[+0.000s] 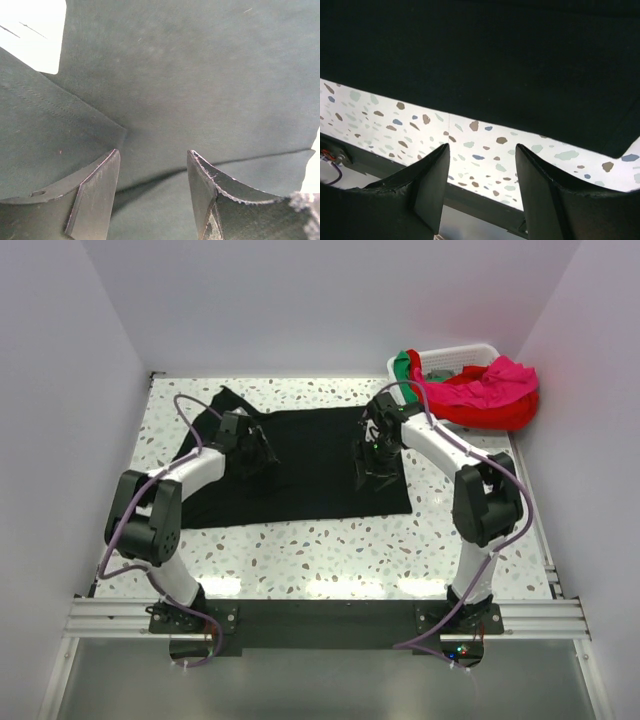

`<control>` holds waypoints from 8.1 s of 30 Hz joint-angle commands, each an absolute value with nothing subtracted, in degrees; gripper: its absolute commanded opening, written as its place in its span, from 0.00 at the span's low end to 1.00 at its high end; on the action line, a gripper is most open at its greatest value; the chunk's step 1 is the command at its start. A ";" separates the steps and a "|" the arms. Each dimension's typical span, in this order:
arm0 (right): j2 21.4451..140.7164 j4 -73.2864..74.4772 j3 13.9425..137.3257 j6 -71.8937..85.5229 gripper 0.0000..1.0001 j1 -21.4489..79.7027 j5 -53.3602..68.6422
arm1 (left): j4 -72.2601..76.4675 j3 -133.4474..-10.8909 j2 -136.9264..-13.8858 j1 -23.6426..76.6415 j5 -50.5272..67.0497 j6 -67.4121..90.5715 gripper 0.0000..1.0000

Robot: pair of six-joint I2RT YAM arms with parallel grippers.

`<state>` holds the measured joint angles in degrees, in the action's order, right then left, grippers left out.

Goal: Fold and stack the t-shirts
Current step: Fold the tshirt

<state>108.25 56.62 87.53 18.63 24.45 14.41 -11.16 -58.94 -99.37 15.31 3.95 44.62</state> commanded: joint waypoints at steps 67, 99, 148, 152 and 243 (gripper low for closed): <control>96.51 59.94 73.18 18.37 0.59 30.50 10.93 | -38.08 -37.78 -48.68 2.37 -5.62 56.79 0.71; 116.63 29.62 89.12 22.59 0.46 15.73 -24.70 | -15.12 -90.26 -111.62 -1.67 5.98 25.66 0.73; 121.73 28.39 84.73 24.96 0.15 13.71 -15.73 | -15.20 -100.37 -129.11 -2.37 2.11 28.12 0.49; 121.82 28.74 84.90 24.96 0.15 13.71 -15.73 | -16.61 -100.11 -129.20 -2.37 1.50 28.56 0.45; 94.75 31.82 69.18 19.78 0.00 17.66 -12.13 | -30.58 -53.35 -58.72 -7.65 3.78 41.13 0.00</control>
